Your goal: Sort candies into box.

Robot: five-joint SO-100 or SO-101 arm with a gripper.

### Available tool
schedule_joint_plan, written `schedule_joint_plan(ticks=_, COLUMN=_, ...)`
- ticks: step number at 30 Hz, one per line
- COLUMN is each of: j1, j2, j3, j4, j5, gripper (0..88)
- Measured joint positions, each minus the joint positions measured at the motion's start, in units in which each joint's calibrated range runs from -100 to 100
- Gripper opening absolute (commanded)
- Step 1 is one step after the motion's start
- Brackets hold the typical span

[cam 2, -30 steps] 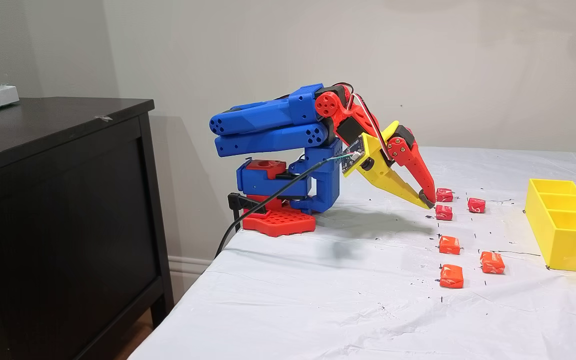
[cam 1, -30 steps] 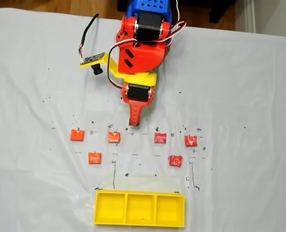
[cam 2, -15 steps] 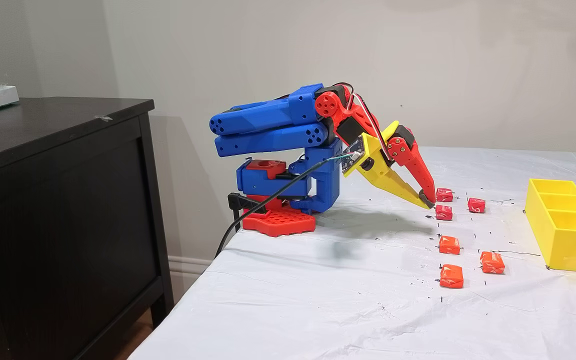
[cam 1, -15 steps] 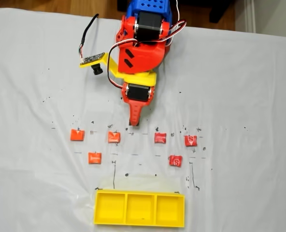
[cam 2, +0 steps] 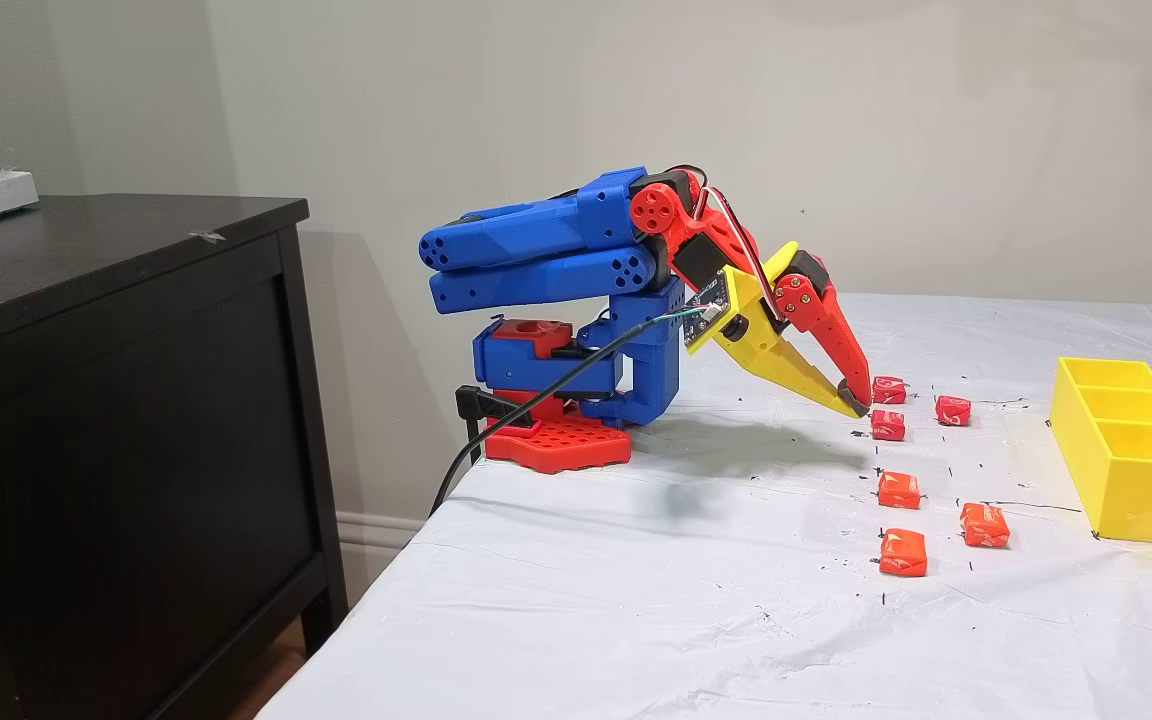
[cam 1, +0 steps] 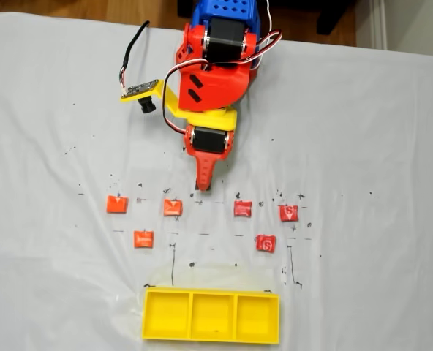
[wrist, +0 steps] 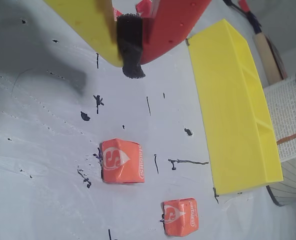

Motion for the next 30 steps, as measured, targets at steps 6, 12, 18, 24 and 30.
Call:
schedule_joint_plan(ticks=6, j1=0.0, j2=0.0, j3=0.0, j4=0.0, j5=0.0, gripper=0.1)
schedule_joint_plan(ticks=12, j1=0.0, j2=0.0, j3=0.0, j4=0.0, j5=0.0, gripper=0.1)
schedule_joint_plan(ticks=18, j1=0.0, j2=0.0, j3=0.0, j4=0.0, j5=0.0, gripper=0.1)
schedule_joint_plan(ticks=24, j1=0.0, j2=0.0, j3=0.0, j4=0.0, j5=0.0, gripper=0.1)
schedule_joint_plan(ticks=30, j1=-0.5, j2=0.0, j3=0.0, j4=0.0, j5=0.3, gripper=0.1)
